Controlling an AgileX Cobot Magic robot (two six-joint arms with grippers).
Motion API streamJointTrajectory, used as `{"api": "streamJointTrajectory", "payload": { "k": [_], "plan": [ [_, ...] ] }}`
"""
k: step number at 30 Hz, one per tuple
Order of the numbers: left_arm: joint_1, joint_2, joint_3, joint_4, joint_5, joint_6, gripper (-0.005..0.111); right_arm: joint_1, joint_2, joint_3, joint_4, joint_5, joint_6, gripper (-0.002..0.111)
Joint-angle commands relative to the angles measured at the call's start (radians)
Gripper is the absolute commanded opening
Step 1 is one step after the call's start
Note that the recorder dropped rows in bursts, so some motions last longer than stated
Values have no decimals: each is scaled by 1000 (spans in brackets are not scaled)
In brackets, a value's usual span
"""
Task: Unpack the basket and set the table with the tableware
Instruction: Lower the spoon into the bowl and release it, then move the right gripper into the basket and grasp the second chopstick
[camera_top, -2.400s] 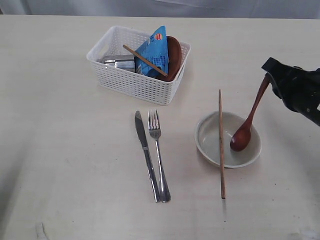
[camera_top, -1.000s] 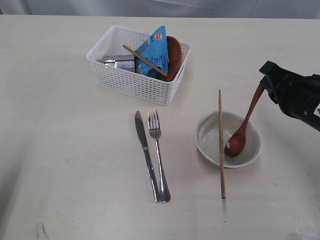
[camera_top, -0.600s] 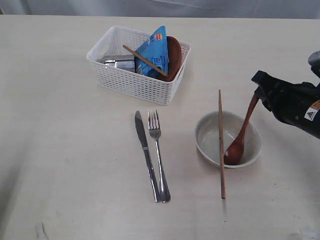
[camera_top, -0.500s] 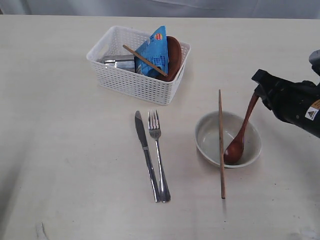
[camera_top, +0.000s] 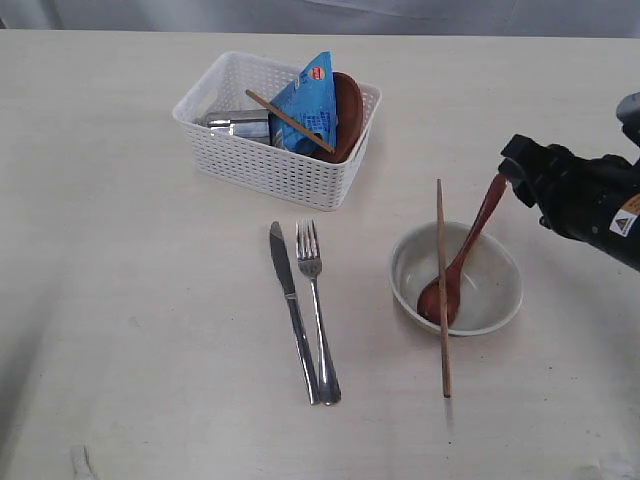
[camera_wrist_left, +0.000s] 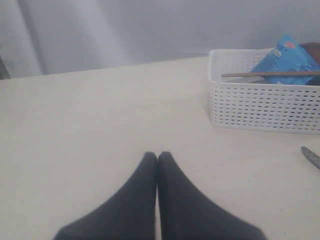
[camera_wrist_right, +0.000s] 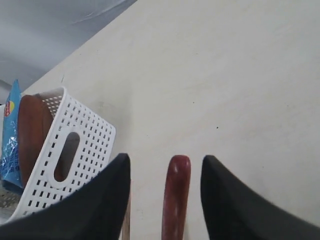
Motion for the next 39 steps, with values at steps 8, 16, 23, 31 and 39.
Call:
{"api": "streamJointTrajectory", "payload": {
  "k": [8,16,23,31,39],
  "plan": [
    [2,-3,2,5,-3,0,0,50,-142,-579,42,1007,-493,44],
    [2,-3,2,5,-3,0,0,121,214,-1139,689,1522,-1001,44],
    [2,-3,2,5,-3,0,0,242,421,-1319,693,1556,-980,44],
    [2,-3,2,5,-3,0,0,344,627,-1469,549,1563,-898,44],
    [2,-3,2,5,-3,0,0,352,684,-1494,466,1559,-860,44]
  ]
}}
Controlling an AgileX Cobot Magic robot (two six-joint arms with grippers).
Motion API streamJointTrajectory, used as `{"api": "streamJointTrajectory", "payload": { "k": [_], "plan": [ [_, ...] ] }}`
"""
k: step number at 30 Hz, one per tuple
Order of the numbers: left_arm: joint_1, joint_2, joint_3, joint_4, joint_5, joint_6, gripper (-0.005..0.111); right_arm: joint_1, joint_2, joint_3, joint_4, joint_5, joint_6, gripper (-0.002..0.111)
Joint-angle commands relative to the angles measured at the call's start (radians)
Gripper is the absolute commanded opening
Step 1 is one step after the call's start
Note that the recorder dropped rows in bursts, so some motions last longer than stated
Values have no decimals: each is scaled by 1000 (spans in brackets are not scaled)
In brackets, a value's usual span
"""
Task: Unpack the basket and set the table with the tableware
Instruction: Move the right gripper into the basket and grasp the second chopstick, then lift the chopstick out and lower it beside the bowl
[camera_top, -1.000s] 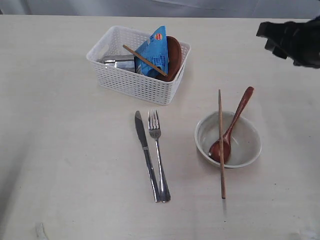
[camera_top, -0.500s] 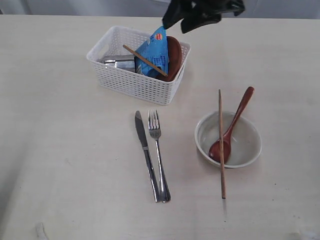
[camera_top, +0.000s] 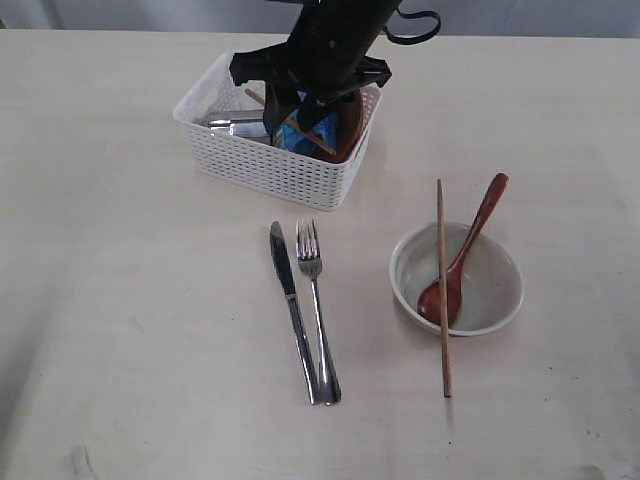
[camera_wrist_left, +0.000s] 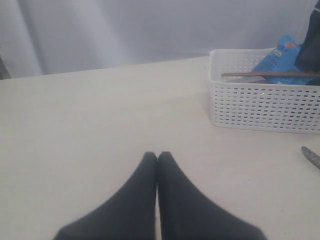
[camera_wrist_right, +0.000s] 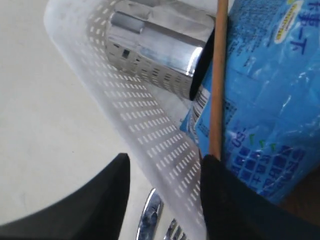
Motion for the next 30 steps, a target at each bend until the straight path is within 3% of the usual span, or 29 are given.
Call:
{"api": "streamJointTrajectory", "payload": {
  "k": [1,14,16,22,30],
  "plan": [
    [2,-3,2,5,-3,0,0,0,12,-11,-55,11,26,44],
    [2,-3,2,5,-3,0,0,0,22,-11,-51,83,26,43],
    [2,-3,2,5,-3,0,0,0,22,-11,-51,94,26,36],
    [2,-3,2,5,-3,0,0,0,22,-11,-51,96,24,0],
    [2,-3,2,5,-3,0,0,0,6,-53,-51,153,17,0]
  ]
}}
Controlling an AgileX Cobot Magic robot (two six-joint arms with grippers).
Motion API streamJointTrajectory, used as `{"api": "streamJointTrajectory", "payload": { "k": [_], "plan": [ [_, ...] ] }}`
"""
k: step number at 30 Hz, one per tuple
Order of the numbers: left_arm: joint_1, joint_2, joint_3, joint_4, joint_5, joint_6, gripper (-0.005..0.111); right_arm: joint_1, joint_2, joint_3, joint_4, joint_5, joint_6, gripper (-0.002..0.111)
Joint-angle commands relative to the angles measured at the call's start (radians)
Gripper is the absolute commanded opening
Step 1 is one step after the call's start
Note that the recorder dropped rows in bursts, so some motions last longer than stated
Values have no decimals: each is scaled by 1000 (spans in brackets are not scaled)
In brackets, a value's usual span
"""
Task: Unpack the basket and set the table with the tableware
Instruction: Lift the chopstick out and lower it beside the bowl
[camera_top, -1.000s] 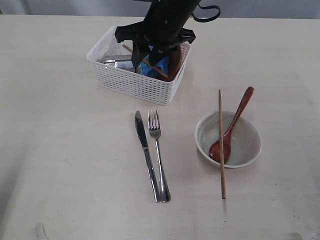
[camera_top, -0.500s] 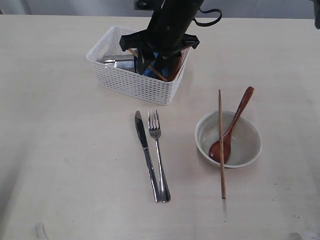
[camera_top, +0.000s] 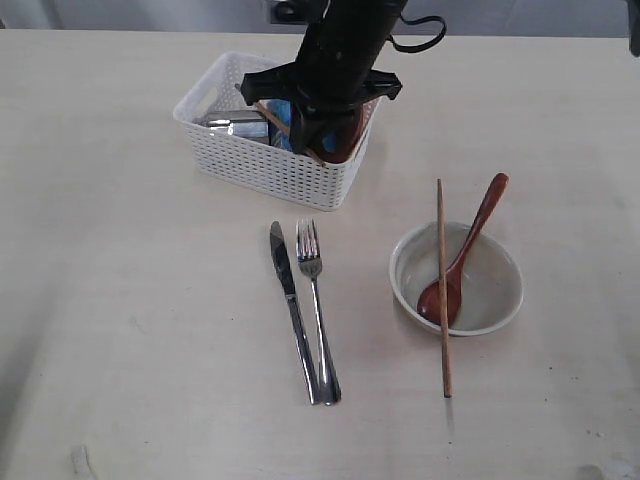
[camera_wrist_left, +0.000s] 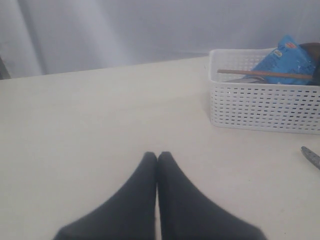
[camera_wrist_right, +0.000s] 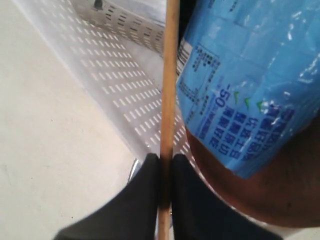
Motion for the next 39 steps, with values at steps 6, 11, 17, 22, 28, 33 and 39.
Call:
{"api": "streamJointTrajectory", "payload": {
  "k": [6,11,17,22,28,33,39],
  "plan": [
    [2,-3,2,5,-3,0,0,0,-99,-56,-16,104,-97,0],
    [2,-3,2,5,-3,0,0,0,-186,-49,-46,106,-243,0],
    [2,-3,2,5,-3,0,0,0,-329,13,-46,106,-319,0],
    [2,-3,2,5,-3,0,0,0,-458,137,-46,106,-461,0],
    [2,-3,2,5,-3,0,0,0,-646,336,-124,106,-835,0],
    [2,-3,2,5,-3,0,0,0,-779,474,-291,106,-1226,0],
    [2,-3,2,5,-3,0,0,0,-827,616,-506,106,-1608,0]
  ]
}}
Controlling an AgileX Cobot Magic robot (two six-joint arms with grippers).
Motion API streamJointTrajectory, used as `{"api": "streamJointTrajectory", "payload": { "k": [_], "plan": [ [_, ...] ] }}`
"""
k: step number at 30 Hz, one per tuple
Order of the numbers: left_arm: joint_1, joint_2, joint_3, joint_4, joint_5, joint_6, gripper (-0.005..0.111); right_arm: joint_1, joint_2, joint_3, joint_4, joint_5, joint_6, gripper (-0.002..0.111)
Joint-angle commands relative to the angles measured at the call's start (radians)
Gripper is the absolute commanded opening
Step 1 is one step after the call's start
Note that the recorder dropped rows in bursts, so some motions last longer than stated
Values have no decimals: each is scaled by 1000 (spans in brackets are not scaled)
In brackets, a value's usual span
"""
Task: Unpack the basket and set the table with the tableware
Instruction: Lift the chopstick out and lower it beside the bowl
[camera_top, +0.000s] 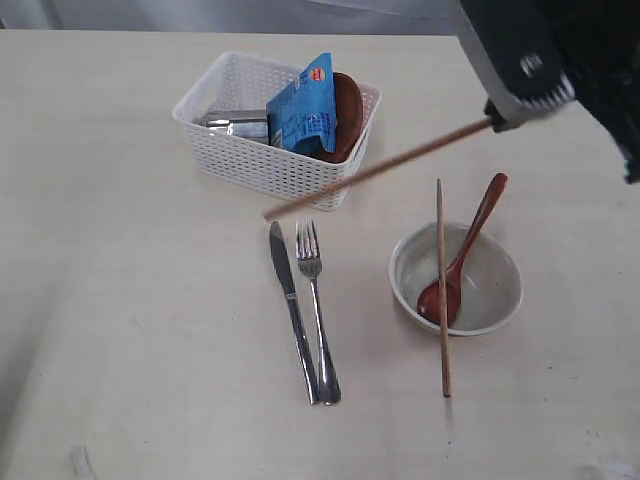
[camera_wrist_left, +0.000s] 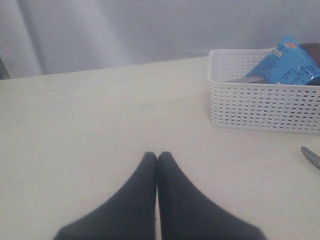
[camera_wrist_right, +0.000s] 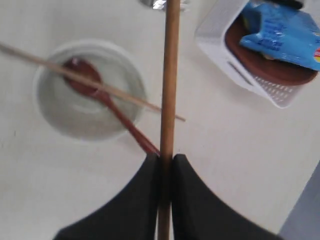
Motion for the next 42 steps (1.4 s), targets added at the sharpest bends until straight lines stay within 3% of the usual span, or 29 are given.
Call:
{"api": "streamJointTrajectory", "payload": {
  "k": [1,14,30,36,42],
  "plan": [
    [2,-3,2,5,-3,0,0,0,-16,87,-155,5,-198,0],
    [2,-3,2,5,-3,0,0,0,-16,160,-219,-215,-247,0],
    [2,-3,2,5,-3,0,0,0,-16,160,-176,-236,-182,0],
    [2,-3,2,5,-3,0,0,0,-16,160,-185,-182,-645,0],
    [2,-3,2,5,-3,0,0,0,-4,160,-253,-138,-662,0]
  ]
}}
